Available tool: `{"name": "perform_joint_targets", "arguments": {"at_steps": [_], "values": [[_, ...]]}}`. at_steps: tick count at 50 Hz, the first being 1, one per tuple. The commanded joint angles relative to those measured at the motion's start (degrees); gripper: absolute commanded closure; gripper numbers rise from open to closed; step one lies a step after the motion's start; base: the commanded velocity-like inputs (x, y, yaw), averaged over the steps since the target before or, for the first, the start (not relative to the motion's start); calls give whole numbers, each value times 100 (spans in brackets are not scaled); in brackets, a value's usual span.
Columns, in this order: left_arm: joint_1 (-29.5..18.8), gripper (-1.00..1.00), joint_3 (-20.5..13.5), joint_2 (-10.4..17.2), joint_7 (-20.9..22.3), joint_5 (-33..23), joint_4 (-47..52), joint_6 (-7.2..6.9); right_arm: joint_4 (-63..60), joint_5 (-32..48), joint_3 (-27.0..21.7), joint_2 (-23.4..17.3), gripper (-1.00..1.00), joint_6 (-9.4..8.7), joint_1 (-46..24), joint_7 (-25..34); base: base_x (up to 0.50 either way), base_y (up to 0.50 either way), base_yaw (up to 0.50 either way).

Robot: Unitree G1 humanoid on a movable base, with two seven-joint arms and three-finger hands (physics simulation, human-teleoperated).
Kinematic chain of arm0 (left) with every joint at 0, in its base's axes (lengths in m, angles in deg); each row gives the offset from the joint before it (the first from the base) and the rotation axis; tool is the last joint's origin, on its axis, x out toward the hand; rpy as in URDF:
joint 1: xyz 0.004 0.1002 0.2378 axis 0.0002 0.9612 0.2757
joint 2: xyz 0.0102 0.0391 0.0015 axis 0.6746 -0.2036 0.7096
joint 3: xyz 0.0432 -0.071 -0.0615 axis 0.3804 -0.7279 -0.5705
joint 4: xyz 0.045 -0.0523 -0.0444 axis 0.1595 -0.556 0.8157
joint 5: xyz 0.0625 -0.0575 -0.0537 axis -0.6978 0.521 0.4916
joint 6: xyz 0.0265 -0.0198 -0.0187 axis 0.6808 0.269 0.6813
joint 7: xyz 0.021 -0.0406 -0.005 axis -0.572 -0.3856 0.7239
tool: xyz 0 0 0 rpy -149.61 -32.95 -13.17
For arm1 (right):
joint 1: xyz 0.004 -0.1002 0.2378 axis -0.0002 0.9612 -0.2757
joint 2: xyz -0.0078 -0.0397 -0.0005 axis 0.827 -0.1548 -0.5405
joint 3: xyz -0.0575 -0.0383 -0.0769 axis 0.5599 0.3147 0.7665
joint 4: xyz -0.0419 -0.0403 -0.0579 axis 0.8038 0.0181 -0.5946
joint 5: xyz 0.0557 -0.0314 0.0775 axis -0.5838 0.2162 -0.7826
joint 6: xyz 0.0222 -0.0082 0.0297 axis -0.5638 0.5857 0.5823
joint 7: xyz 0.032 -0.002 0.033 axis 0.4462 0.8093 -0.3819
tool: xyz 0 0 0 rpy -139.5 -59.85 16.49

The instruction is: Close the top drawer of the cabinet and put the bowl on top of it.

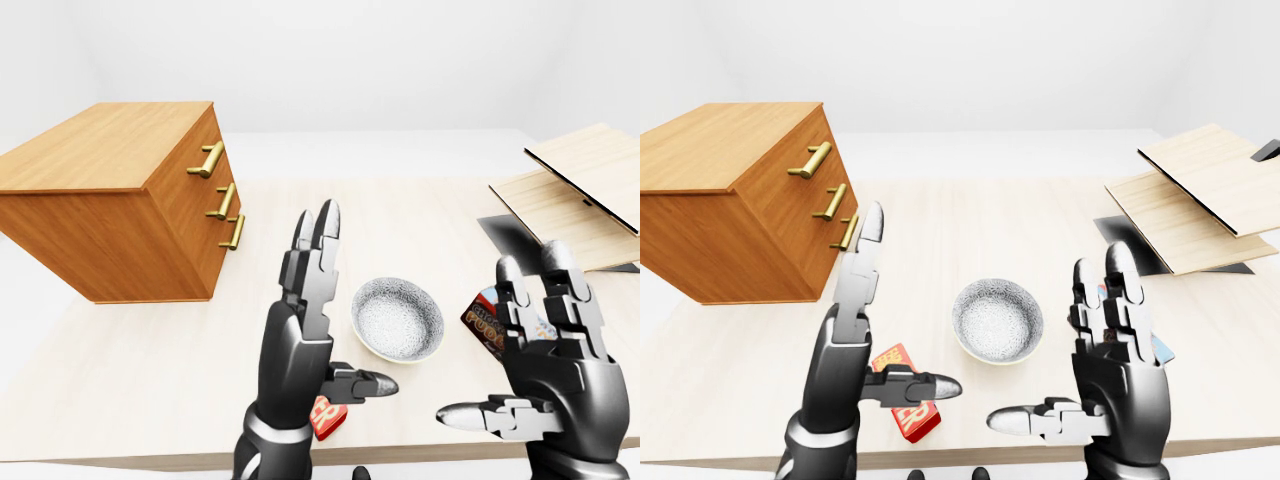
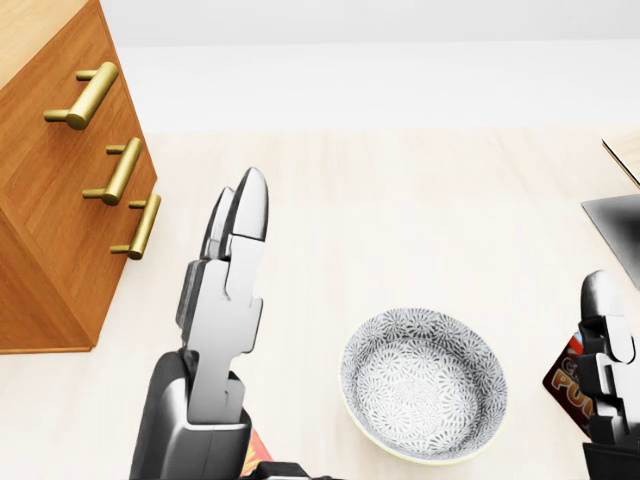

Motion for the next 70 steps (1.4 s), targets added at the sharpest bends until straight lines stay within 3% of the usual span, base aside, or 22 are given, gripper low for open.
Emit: {"name": "perform_joint_targets", "arguments": {"at_steps": [1,5,11,15,34,43,55,70], "values": [[-67,-100,464,-110,-122,-859,-262,0,-366,-347,-634,351,-100,-336,-53,425,0,0,0],[-138,-100,509,-227,-309,-1326,-447,0,-482,-465,-1002,564,-100,-639,-224,617,0,0,0],[-179,-100,717,-339,-159,-1803,-754,0,-592,-558,-1409,781,-100,-955,-467,792,0,0,0],[-324,-100,660,-468,-423,-2293,-1196,0,-664,-637,-1626,896,-100,-955,-538,931,0,0,0],[-358,-100,1030,-731,-579,-3338,-2011,0,-891,-1214,-2548,1119,-100,-955,-869,1184,0,0,0],[-400,-100,1300,-903,-90,-3877,-2257,0,-897,-1341,-2650,1077,-100,-955,-882,1146,0,0,0],[-459,-100,1598,-1084,199,-4456,-2409,0,-897,-1517,-2633,964,-100,-955,-770,1051,0,0,0],[-831,-100,1169,-1496,534,-4698,-3078,0,-897,-1681,-2610,844,-100,-955,-653,950,0,0,0]]}}
